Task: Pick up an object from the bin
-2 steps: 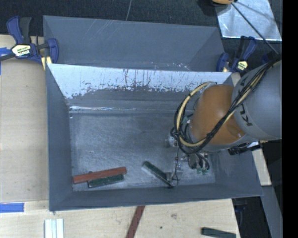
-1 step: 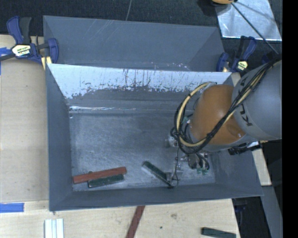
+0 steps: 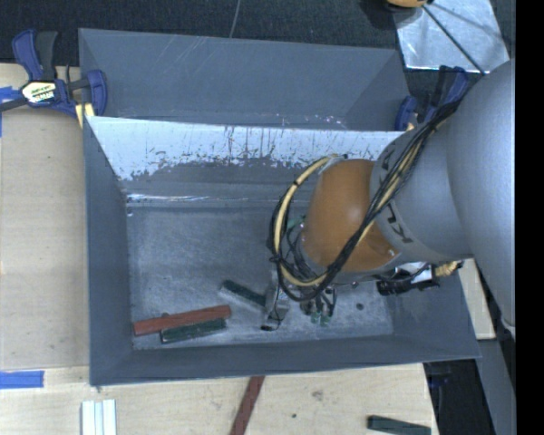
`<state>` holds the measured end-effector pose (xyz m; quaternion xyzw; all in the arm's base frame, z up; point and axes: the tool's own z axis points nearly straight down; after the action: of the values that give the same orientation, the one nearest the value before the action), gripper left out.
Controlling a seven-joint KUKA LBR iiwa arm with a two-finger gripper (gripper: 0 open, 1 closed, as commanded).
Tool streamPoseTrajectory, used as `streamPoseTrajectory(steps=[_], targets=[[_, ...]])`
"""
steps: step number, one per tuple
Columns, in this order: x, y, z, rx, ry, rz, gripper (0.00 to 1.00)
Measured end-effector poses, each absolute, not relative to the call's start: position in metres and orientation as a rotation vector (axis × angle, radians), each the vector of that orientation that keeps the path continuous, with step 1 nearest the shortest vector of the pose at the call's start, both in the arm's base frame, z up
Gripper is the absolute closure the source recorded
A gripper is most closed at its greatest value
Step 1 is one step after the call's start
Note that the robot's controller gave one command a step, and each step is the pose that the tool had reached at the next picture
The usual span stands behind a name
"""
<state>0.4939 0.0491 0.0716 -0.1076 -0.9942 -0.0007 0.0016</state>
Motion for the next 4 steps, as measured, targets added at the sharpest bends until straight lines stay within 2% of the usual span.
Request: streamPoseTrajectory(steps=[1,2,3,4], targets=[[0.494,0.048,0.071,-0.338,-3.119,0.001,0.00],[0.495,0.048,0.072,-0.339,-3.122,0.001,1.00],[0.495,0.048,0.072,-0.338,-3.122,0.002,1.00],[0.499,0.048,0.130,-0.343,-3.119,0.001,1.00]])
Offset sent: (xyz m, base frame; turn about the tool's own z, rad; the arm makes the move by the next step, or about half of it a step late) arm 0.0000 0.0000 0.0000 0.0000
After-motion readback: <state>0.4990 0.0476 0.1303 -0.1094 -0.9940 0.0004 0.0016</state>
